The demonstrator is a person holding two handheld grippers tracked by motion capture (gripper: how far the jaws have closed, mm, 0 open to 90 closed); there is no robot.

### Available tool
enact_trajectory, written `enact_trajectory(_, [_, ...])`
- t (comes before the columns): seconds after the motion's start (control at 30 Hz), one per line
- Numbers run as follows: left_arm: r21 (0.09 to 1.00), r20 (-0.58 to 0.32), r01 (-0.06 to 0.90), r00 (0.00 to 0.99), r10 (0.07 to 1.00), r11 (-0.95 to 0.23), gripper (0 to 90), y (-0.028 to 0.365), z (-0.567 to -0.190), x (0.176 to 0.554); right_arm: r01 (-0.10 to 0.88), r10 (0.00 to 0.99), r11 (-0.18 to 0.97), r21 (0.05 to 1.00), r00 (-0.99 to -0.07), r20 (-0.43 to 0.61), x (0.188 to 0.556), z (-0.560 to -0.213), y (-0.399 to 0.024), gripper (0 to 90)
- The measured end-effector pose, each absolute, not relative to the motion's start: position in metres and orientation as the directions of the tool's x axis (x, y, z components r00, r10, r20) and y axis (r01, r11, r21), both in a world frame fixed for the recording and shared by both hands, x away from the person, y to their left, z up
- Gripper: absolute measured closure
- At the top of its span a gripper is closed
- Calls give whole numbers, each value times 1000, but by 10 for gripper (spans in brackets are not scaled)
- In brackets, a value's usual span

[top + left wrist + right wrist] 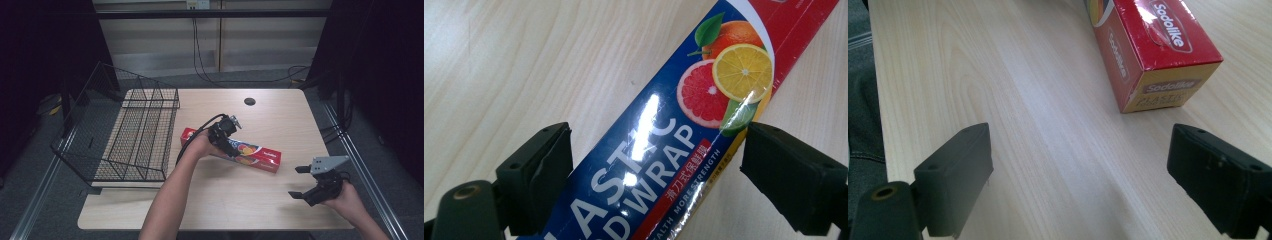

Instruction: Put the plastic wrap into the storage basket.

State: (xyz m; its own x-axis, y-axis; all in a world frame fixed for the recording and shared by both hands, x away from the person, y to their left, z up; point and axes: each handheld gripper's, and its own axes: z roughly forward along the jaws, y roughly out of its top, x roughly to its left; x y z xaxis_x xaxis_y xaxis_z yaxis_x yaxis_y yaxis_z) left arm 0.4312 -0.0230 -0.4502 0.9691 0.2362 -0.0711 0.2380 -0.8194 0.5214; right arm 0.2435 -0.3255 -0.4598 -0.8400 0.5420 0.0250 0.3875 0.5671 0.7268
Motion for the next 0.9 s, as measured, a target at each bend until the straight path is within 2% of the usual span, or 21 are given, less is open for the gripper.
enact_trajectory(0.33, [510,-66,203,978,197,-836,174,-23,-449,426,384,538,564,731,-842,27,243,-459,-325,111])
enact_trajectory(0.6, [473,-69,189,982,178,-860,144,-29,-455,423,383,539,561,733,-842,28,243,-458,-326,111])
enact_trajectory(0.8, [435,-72,185,983,171,-881,204,-31,-454,421,385,545,555,737,-838,27,243,-457,-326,113])
enact_trajectory(0.9, [411,-84,197,980,178,-890,305,-29,-450,420,386,545,555,737,-838,28,243,-457,-326,116])
